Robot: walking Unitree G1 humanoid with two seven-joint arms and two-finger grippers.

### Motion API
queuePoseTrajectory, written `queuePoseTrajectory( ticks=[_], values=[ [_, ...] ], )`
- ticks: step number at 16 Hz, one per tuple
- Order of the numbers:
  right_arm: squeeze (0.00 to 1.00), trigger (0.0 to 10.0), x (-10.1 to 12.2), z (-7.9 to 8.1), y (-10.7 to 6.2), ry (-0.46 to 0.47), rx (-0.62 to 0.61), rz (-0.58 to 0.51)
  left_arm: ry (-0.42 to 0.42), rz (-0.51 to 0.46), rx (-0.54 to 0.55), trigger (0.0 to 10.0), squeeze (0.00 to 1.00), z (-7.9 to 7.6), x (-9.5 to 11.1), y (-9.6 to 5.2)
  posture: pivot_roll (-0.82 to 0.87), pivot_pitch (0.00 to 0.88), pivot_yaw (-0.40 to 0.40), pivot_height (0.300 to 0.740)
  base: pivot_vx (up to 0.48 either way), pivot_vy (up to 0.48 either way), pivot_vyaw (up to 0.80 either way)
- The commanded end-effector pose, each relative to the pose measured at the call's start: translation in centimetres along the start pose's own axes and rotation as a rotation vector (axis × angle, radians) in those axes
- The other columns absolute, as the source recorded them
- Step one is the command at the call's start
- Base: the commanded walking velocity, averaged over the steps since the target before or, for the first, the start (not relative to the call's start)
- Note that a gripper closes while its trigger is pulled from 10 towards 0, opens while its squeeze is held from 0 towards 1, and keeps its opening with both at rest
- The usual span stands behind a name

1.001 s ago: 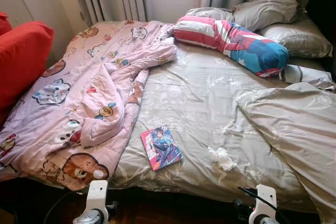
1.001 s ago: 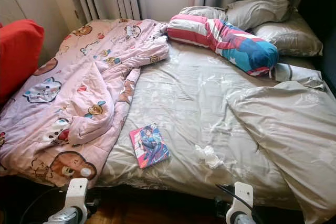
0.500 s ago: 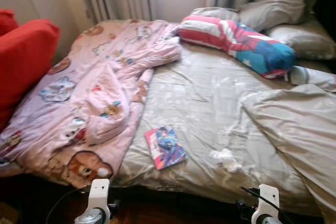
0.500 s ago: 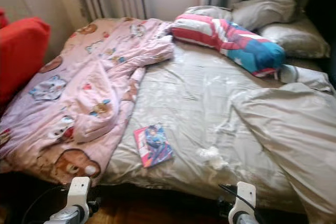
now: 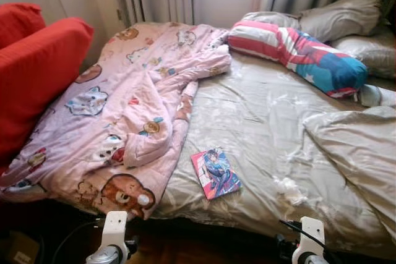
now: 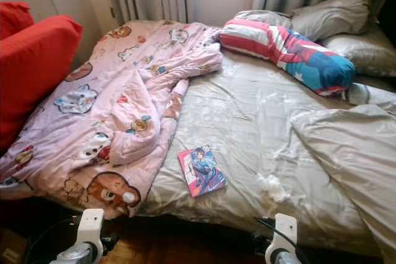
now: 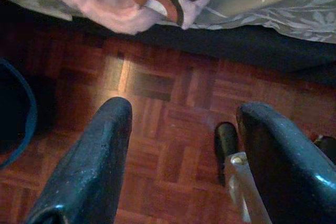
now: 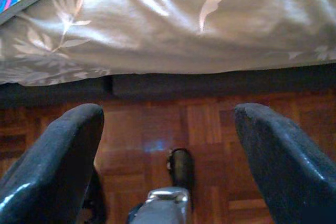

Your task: Clean up the room

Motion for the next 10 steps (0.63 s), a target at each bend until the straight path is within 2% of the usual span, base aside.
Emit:
queuePoseTrajectory(
  ticks=[1,10],
  values=[
    [0.00,10.0,-0.26,-0.41,-0.10,-0.002,-0.010,0.006,-0.013,0.003,-0.012,10.0,0.00,-0.24,-0.36,-0.06,0.06,0.033,0.023,0.740,0.000,0.000,0.00],
    [0.00,10.0,-0.01,-0.38,-0.07,0.004,-0.009,-0.002,-0.016,0.003,-0.008,10.0,0.00,-0.20,-0.15,-0.01,0.07,0.049,0.018,0.740,0.000,0.000,0.00]
  ],
)
Point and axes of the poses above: a point about 5 cm out from each wrist's last joint towards the gripper, its own y axis pointing out of the wrist towards the gripper, its own x axis along the axis of the wrist's last joint, z = x × y, the point moved 5 cm from there along y, pointing out of the wrist towards the gripper, and after that the axes turned 5 degrees about y, right-handed, at the moved point
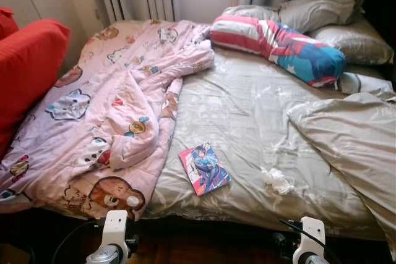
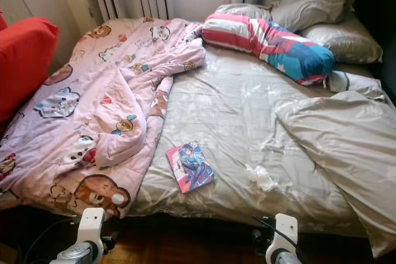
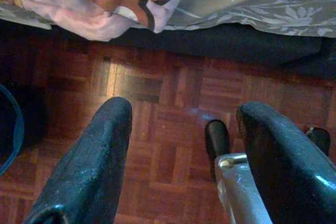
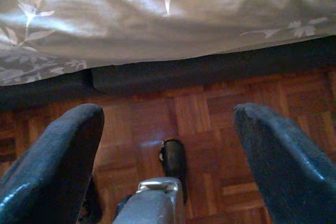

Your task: Clean up the room

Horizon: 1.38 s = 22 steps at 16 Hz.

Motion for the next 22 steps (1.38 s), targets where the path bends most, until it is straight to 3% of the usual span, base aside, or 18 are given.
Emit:
queuePoseTrajectory(
  ticks=[1,5,13,21,22],
  values=[
    [0.00,10.0,-0.05,-0.17,-0.04,0.003,-0.002,0.000,-0.010,0.010,0.003,10.0,0.00,0.06,-0.35,-0.04,0.07,0.053,0.018,0.740,0.000,0.000,0.00],
    [0.00,10.0,0.16,-0.14,-0.03,-0.029,0.002,-0.006,-0.014,0.005,0.002,10.0,0.00,0.05,-0.17,-0.02,0.07,0.055,0.018,0.740,0.000,0.000,0.00],
    [0.00,10.0,0.17,-0.07,-0.06,-0.008,0.010,-0.017,-0.009,0.005,-0.005,10.0,0.00,-0.09,-0.26,-0.03,0.06,0.038,0.019,0.740,0.000,0.000,0.00],
    [0.00,10.0,0.13,-0.14,-0.08,-0.043,0.010,-0.013,-0.010,0.007,-0.008,10.0,0.00,-0.17,-0.40,-0.05,0.06,0.033,0.017,0.740,0.272,0.000,0.06],
    [0.00,10.0,0.07,-0.15,-0.08,-0.015,0.008,-0.014,-0.011,0.008,-0.008,10.0,0.00,-0.17,-0.41,-0.05,0.06,0.033,0.017,0.740,0.285,0.000,0.00]
  ],
)
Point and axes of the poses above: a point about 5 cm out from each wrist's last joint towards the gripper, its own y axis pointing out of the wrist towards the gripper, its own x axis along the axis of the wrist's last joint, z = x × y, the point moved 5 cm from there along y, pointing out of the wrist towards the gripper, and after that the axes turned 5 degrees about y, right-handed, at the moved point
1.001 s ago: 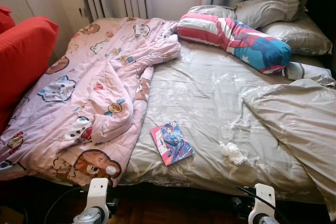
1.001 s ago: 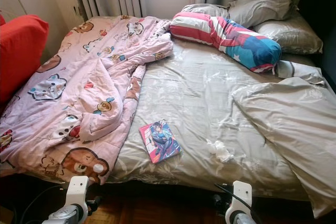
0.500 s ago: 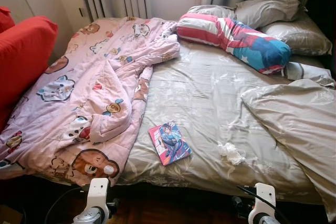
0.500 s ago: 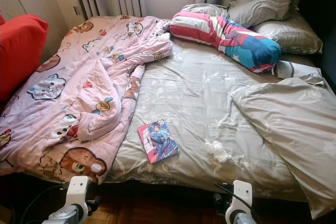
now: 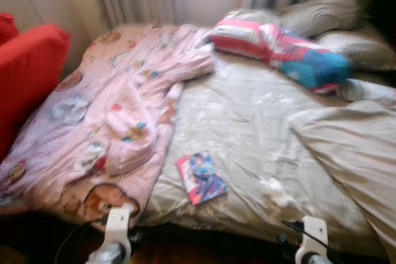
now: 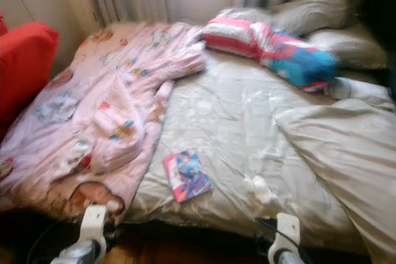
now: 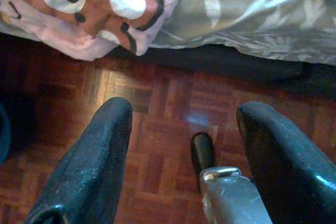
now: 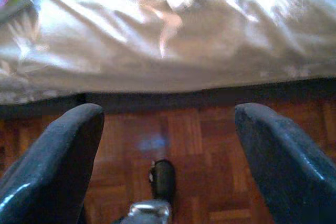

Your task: Clean up the room

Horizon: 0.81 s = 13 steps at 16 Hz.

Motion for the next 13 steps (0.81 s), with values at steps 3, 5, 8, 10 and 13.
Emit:
queuePoseTrajectory(
  ticks=[3,5,8,10,13],
  values=[
    [0.00,10.0,-0.5,0.2,0.0,0.014,0.003,0.007,-0.006,0.017,0.005,10.0,0.00,0.3,-0.7,-0.1,0.06,0.036,0.019,0.740,0.286,0.000,0.00],
    [0.00,10.0,-0.4,0.2,0.0,0.021,0.003,0.004,-0.009,0.014,-0.002,10.0,0.00,0.2,-0.6,-0.1,0.06,0.037,0.018,0.740,0.142,0.000,0.00],
    [0.00,10.0,-0.3,0.1,-0.1,0.038,-0.003,-0.008,0.035,-0.017,-0.029,10.0,0.00,-0.1,0.2,0.0,0.06,0.048,0.018,0.740,0.000,0.000,0.00],
    [0.00,10.0,-0.4,0.1,-0.1,0.048,-0.007,-0.019,0.070,-0.078,-0.015,10.0,0.00,0.3,1.9,0.1,0.05,0.072,0.024,0.740,0.000,0.000,0.00],
    [0.00,10.0,-0.2,0.0,-0.2,0.073,-0.001,-0.056,0.058,-0.231,-0.005,10.0,0.00,0.9,6.2,0.0,0.04,0.105,0.023,0.740,0.000,0.000,0.00]
  ],
)
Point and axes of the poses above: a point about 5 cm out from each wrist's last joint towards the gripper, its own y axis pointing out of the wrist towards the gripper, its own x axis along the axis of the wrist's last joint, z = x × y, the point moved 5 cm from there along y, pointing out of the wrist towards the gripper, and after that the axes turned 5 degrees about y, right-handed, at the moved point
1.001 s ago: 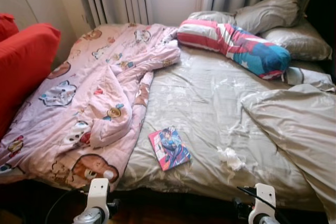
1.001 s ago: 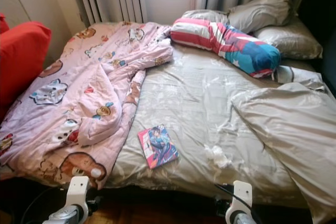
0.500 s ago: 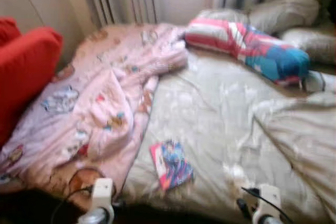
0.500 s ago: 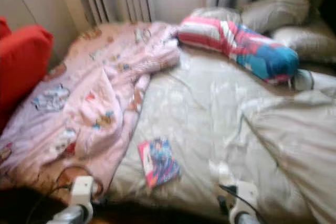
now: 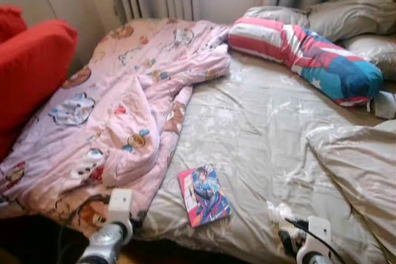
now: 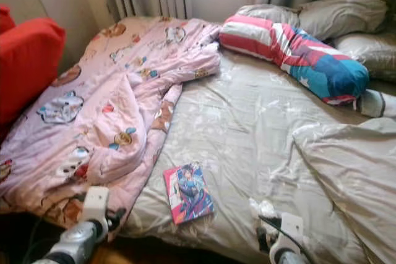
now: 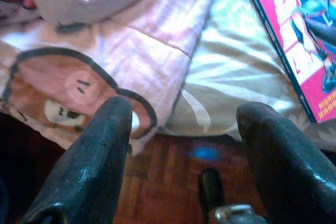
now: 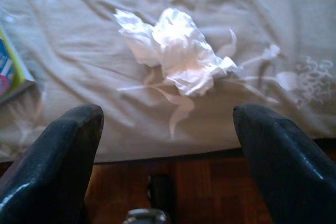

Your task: Clean up the room

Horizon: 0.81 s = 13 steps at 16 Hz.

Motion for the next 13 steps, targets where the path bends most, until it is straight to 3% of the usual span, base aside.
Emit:
queuePoseTrajectory(
  ticks=[1,2,3,5,7,8,9,13],
  values=[
    [0.00,10.0,-0.5,-0.1,-0.2,0.011,-0.001,-0.004,-0.013,-0.064,0.021,10.0,0.00,0.8,1.8,0.2,0.04,0.111,0.016,0.740,0.000,0.000,0.00],
    [0.00,10.0,-0.2,-0.4,-0.3,0.006,-0.009,-0.034,-0.019,-0.153,0.030,10.0,0.00,0.8,4.2,0.4,0.04,0.115,0.006,0.740,0.000,0.000,0.00],
    [0.00,10.0,0.4,-0.7,-0.4,0.009,-0.022,-0.086,-0.041,-0.285,0.033,10.0,0.00,0.7,7.8,0.5,0.04,0.116,0.000,0.740,0.000,0.000,0.00],
    [0.00,10.0,1.2,-0.6,-0.7,-0.010,0.005,-0.162,-0.040,-0.412,0.036,10.0,0.00,-0.2,11.0,0.2,0.02,0.113,-0.010,0.740,0.000,0.000,0.00],
    [0.00,10.0,1.5,-0.7,-1.0,-0.025,0.016,-0.207,-0.068,-0.478,0.031,10.0,0.00,-0.9,12.1,-0.1,0.01,0.112,-0.013,0.740,0.000,0.000,0.00],
    [0.00,10.0,7.2,1.3,-0.6,-0.057,0.057,-0.390,-0.067,-0.517,0.024,10.0,0.00,-1.3,12.8,-0.3,0.01,0.110,-0.013,0.740,0.000,0.000,0.00],
    [0.00,10.0,15.6,4.8,-1.9,-0.104,0.124,-0.678,-0.056,-0.556,0.016,10.0,0.00,-1.6,13.7,-0.6,0.00,0.114,-0.010,0.740,0.000,0.000,0.00],
    [0.00,10.0,16.9,4.7,-3.4,-0.104,0.107,-0.805,-0.047,-0.623,0.017,10.0,0.00,-1.5,14.4,-1.3,-0.01,0.122,-0.008,0.740,0.000,0.000,0.00]
  ],
)
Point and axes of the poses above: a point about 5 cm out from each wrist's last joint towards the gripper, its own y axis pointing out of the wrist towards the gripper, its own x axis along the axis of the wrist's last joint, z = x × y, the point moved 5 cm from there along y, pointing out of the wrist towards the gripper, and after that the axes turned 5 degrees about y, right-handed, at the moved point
